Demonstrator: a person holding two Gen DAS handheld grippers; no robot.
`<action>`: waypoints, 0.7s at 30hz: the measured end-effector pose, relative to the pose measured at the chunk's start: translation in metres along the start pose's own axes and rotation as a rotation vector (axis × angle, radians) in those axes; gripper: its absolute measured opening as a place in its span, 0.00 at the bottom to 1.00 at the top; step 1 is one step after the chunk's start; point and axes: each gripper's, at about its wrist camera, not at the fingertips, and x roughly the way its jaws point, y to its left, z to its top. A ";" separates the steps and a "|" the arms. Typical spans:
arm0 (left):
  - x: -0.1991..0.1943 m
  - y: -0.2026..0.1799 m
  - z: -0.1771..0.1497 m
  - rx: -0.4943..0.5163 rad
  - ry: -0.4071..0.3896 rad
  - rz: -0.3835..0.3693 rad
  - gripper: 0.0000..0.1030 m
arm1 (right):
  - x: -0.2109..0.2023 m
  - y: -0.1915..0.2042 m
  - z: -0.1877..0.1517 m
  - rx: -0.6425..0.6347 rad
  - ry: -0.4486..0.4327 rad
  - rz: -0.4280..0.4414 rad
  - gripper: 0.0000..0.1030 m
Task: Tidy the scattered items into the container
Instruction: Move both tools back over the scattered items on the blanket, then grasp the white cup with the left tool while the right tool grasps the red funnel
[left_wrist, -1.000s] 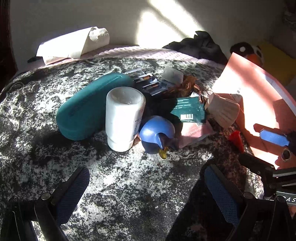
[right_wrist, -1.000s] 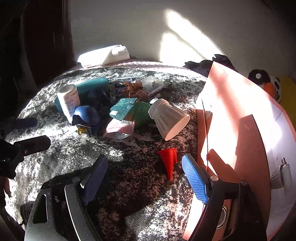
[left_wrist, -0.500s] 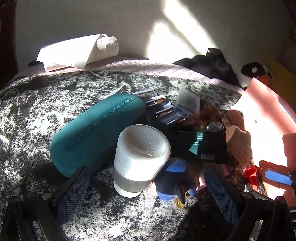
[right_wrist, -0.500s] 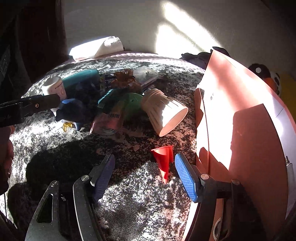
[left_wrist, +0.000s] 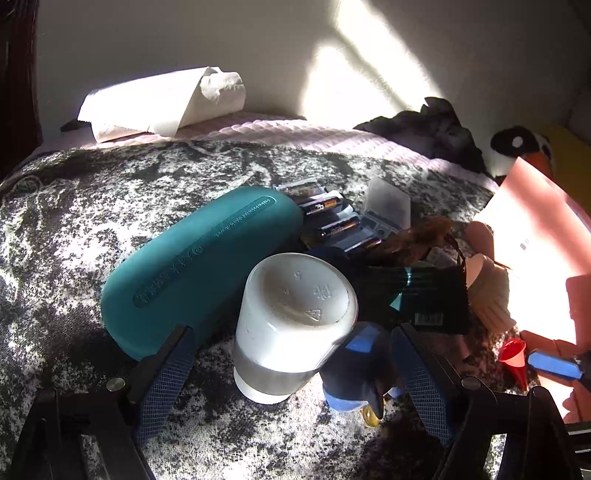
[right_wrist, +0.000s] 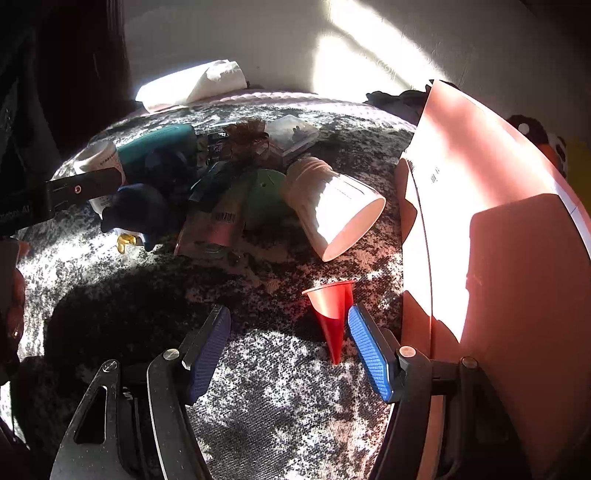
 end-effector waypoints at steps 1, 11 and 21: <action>0.000 -0.002 0.000 0.009 -0.001 0.004 0.74 | 0.001 0.000 0.000 0.001 0.000 0.000 0.66; -0.003 -0.004 0.003 0.030 0.006 0.046 0.46 | 0.014 -0.001 -0.001 0.006 0.024 -0.002 0.66; -0.017 -0.004 0.008 0.008 -0.017 0.042 0.45 | 0.010 -0.003 0.006 0.017 0.011 0.052 0.16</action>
